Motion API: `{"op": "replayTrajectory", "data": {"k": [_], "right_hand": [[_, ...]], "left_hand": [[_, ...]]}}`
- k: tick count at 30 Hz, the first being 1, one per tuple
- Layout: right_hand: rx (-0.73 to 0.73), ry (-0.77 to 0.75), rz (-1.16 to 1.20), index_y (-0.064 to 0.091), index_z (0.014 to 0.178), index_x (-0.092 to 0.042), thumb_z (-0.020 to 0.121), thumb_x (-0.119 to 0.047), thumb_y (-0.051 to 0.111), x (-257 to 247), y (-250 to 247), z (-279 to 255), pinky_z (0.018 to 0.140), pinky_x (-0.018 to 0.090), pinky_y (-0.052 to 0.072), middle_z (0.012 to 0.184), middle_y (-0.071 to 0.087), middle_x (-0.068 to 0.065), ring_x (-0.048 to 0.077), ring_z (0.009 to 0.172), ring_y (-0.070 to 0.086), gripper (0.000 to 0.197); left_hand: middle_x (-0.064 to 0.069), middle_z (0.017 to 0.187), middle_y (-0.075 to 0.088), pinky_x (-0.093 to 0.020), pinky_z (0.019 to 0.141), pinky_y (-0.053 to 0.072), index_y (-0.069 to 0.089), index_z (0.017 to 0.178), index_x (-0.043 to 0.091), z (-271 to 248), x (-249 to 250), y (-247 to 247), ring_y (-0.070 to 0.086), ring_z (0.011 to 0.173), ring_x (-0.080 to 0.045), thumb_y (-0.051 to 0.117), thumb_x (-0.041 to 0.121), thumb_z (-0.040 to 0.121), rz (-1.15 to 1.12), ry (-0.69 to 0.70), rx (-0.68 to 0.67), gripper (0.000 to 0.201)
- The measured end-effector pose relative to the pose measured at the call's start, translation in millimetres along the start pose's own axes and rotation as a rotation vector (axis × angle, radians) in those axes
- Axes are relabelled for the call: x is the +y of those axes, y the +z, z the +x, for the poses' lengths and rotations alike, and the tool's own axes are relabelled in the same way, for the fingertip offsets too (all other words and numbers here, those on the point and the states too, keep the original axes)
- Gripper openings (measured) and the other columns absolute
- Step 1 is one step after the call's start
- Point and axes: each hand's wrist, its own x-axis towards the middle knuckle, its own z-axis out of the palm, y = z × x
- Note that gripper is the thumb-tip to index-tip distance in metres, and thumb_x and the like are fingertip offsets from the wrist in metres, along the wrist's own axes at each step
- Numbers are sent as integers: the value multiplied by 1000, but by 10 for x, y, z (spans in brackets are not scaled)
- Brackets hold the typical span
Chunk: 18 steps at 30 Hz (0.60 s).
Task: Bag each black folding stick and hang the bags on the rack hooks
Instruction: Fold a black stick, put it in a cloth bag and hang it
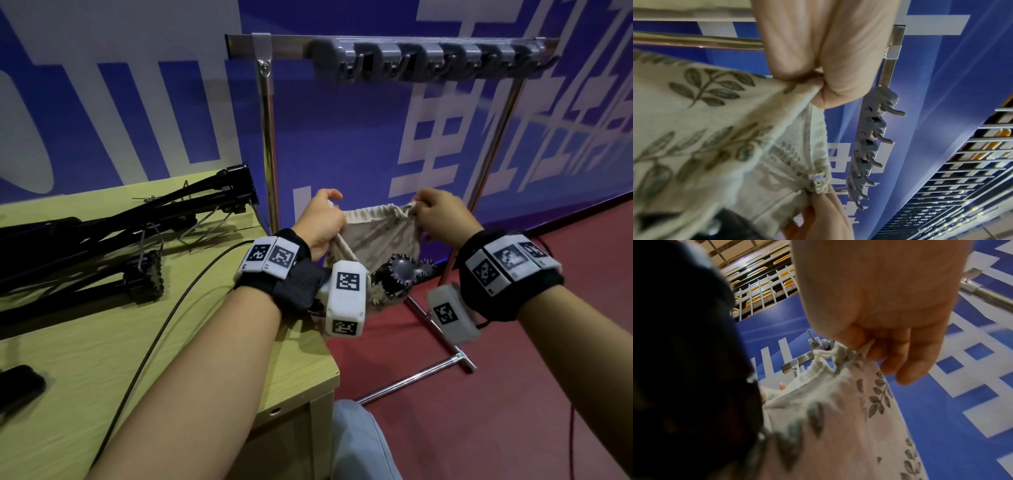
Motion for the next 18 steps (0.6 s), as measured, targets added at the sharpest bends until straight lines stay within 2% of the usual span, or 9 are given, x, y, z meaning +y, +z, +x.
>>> {"op": "replayTrajectory", "data": {"k": [2,4,6,8,9,11,14,17,18], "right_hand": [[-118,27,49,45,76,-7,94,-5,32,-32,38,-59,67,41,50,75,50,13,30,74,52,22],[-187,38,166,36,71,-13,93,-3,34,-64,90,-101,58,33,44,70,41,7,25,67,46,25],[-228,28,217,30,71,-15,91,-2,42,-95,150,-137,51,28,39,72,34,3,17,60,38,27],[-189,-70,61,27,70,-17,89,-8,54,-90,211,-126,48,20,32,76,31,1,13,62,33,35],[-145,-140,-41,26,68,-18,89,-15,58,-82,232,-109,49,20,27,76,31,0,13,63,31,38],[-61,-230,-99,31,65,-14,94,-28,52,-93,245,-95,52,27,25,70,34,1,14,61,31,39],[22,-177,6,47,68,2,100,-28,35,-134,189,-81,59,36,31,66,47,13,23,63,44,46],[102,-84,187,46,64,-2,99,-25,35,-152,121,-36,50,27,35,56,46,12,20,51,45,43],[137,-61,256,46,61,-5,98,-23,37,-162,101,-13,45,23,35,54,45,10,15,45,44,42]], "left_hand": [[-4,98,35,-20,52,29,37,109,13,3,14,-7,33,67,-11,29,-21,84,-101,-25,42,43],[-3,88,33,-17,45,28,37,101,13,16,20,-32,30,65,-11,26,-21,82,-192,-43,84,41],[-1,76,29,-15,37,25,36,85,16,36,17,-62,27,62,-11,23,-23,79,-271,-50,119,41],[0,71,26,-14,36,22,33,77,17,50,10,-84,25,59,-10,21,-24,77,-305,-53,146,42],[0,70,26,-14,35,22,32,76,17,50,8,-90,25,58,-10,21,-24,77,-302,-53,151,42],[1,72,27,-14,36,23,33,77,18,58,-4,-93,26,60,-10,22,-24,78,-265,-44,147,43],[0,78,30,-18,45,25,39,86,16,45,1,-88,28,64,-10,25,-22,78,-156,-58,107,41],[-5,89,36,-22,48,26,41,122,9,8,22,-75,32,65,-11,26,-18,82,57,-76,19,51],[-5,90,37,-21,47,26,40,125,10,6,17,-67,32,64,-12,26,-17,83,135,-78,-14,51]]}}
